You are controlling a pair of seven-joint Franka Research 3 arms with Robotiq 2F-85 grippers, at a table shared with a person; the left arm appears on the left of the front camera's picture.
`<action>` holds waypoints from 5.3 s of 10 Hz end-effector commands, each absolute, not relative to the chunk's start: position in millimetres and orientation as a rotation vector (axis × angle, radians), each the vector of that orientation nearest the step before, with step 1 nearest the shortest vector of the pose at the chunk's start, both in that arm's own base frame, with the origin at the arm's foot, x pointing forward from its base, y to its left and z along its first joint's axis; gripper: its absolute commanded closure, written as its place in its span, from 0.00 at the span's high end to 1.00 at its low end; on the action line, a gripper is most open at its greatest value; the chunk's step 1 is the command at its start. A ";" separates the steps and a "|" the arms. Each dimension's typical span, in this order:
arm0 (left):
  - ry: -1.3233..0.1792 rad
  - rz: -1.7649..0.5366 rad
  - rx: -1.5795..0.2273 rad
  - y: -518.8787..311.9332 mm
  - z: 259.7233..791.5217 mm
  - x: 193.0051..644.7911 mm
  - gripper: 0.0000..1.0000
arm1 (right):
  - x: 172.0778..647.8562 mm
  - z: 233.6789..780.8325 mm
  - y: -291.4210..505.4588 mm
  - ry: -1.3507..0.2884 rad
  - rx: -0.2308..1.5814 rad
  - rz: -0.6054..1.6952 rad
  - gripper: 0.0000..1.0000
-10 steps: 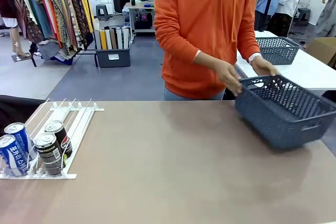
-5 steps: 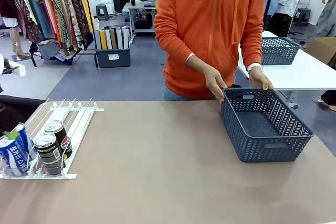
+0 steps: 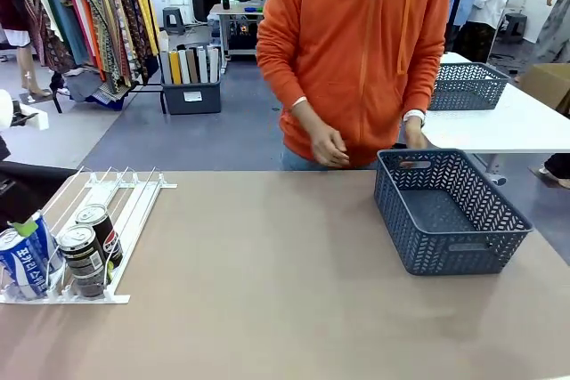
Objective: Retrieve and store the cans from the dispenser.
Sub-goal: Pick up one can from the Automatic Can Dispenser and place it in the middle of the table.
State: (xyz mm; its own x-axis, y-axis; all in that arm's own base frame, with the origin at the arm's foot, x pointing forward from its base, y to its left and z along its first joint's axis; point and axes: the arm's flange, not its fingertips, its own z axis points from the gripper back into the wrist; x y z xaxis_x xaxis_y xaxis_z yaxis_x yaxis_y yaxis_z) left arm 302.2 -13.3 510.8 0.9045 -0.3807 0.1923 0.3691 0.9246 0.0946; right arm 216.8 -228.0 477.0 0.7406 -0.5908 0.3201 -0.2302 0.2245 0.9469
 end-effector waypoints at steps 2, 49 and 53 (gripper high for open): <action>-0.181 -0.347 0.078 6.0 492.7 311.6 1.00 | 219.8 481.5 -229.7 -0.777 1.367 -0.277 1.00; -0.346 -0.708 -0.209 -249.9 574.8 389.6 0.00 | 219.8 481.5 -229.7 -0.777 1.367 -0.277 1.00; -0.297 -0.888 -0.103 -448.0 486.5 390.3 0.00 | 219.8 481.5 -229.7 -0.777 1.367 -0.277 1.00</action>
State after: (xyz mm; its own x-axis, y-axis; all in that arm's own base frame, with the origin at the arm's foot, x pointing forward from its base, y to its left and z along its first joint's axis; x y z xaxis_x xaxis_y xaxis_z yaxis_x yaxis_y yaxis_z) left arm 366.3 -434.8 470.9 0.5837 -0.7555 0.2975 0.7966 0.6038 -0.0295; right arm 217.4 -229.4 478.8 0.7409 -0.5897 0.3214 -0.2287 0.2284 0.9463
